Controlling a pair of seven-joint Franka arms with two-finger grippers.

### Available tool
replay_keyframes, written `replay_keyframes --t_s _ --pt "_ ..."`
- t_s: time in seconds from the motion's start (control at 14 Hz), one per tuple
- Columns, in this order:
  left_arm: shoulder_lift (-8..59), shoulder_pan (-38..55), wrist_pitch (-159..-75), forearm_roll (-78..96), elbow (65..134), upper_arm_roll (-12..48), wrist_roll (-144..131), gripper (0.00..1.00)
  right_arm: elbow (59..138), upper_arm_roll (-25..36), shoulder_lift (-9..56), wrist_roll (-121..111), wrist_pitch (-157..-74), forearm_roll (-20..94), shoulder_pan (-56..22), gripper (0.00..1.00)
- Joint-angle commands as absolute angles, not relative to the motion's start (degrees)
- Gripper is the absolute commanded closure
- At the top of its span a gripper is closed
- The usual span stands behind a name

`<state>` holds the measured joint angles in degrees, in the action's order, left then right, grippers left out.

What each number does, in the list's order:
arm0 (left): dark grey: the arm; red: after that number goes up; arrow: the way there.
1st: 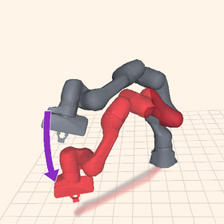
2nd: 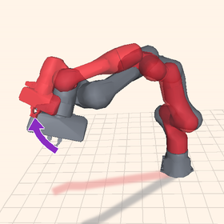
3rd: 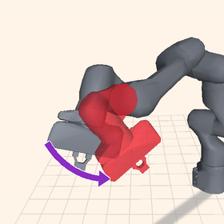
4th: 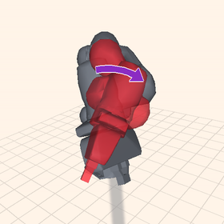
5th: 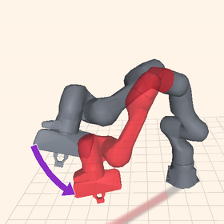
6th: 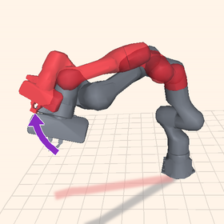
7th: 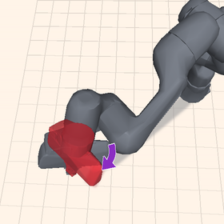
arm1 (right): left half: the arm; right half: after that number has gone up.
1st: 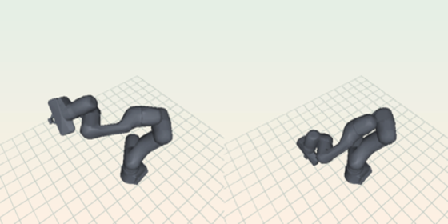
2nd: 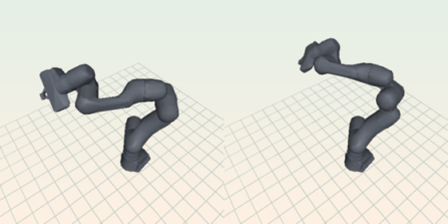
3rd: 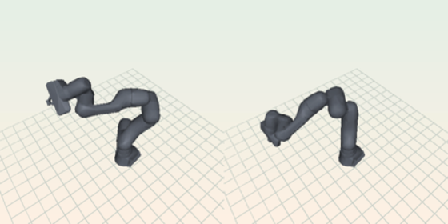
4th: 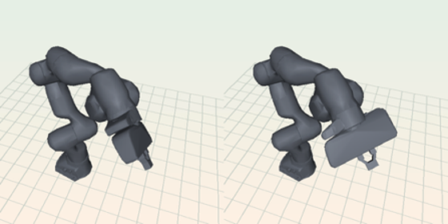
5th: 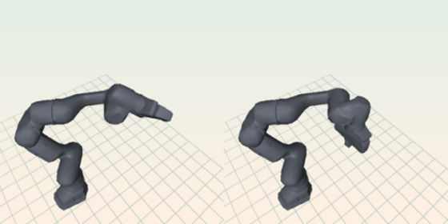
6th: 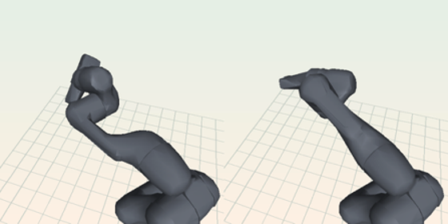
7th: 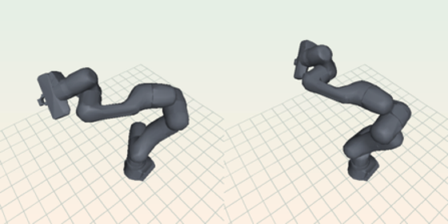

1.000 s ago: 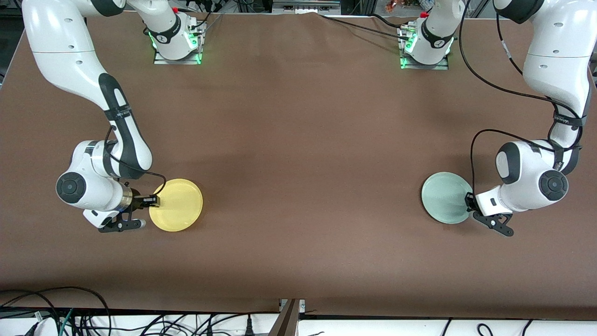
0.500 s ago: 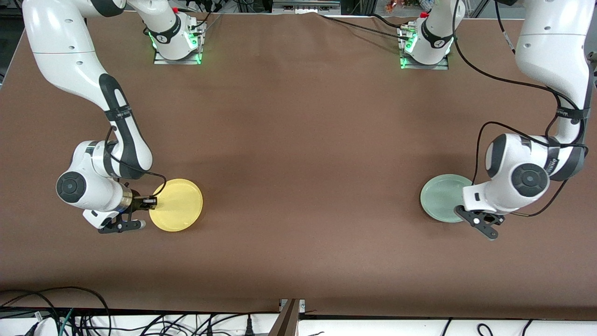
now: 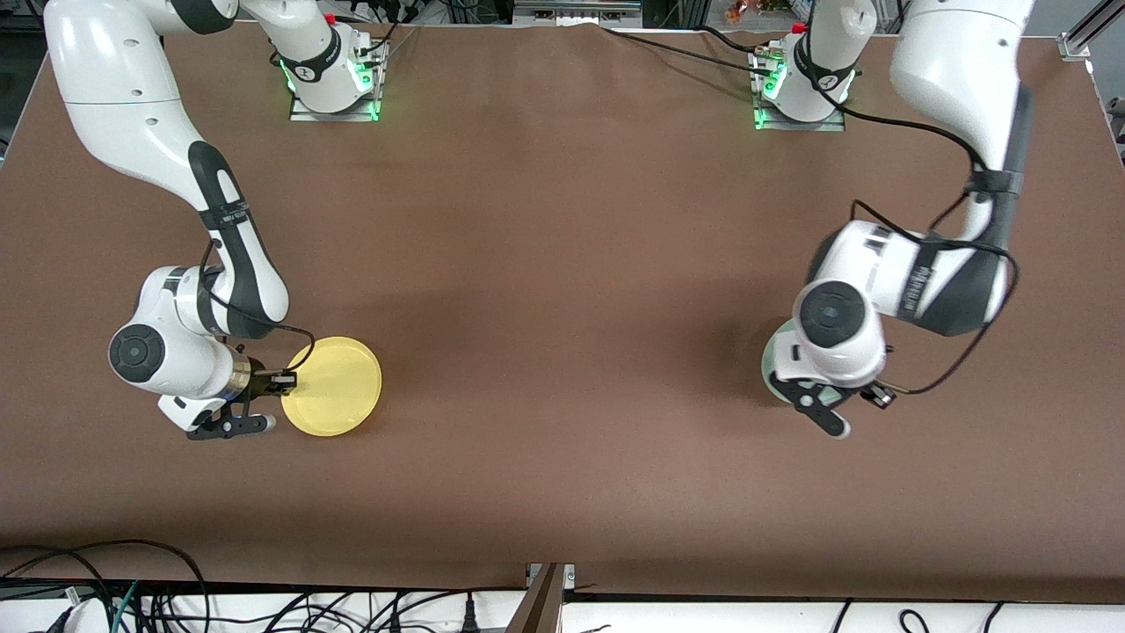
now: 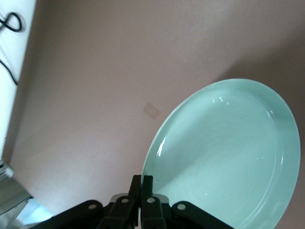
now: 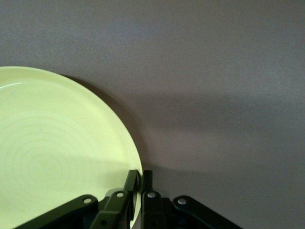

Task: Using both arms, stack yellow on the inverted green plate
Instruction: 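Lift and flip the green plate with the left gripper toward the table middle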

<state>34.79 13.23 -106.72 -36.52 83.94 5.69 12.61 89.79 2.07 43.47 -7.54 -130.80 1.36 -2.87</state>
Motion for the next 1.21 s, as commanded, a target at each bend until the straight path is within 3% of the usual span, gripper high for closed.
replay_keyframes --t_s 0.0,0.36,1.0,1.07,1.14 --pt "35.59 20.10 -101.10 -43.31 82.27 4.66 2.68 1.00 88.59 1.58 44.30 -8.35 -131.13 0.88 -2.29 1.00" --pt "41.65 33.73 -89.49 -54.38 82.00 4.57 -20.36 1.00 87.28 1.67 40.44 -8.61 -124.56 1.14 -2.37 1.00" --pt "49.04 45.17 -84.81 -55.29 81.91 4.92 -41.89 1.00 79.89 1.93 30.25 -13.00 -101.97 1.85 -0.88 1.00" --pt "49.30 45.35 -84.81 -53.28 81.83 5.01 -42.79 0.75 79.89 1.93 28.84 -13.70 -99.95 1.85 -0.44 1.00" --pt "49.05 45.35 -85.08 -51.17 81.83 4.92 -43.15 0.01 79.89 2.02 27.61 -14.49 -98.37 1.85 -0.27 1.00"
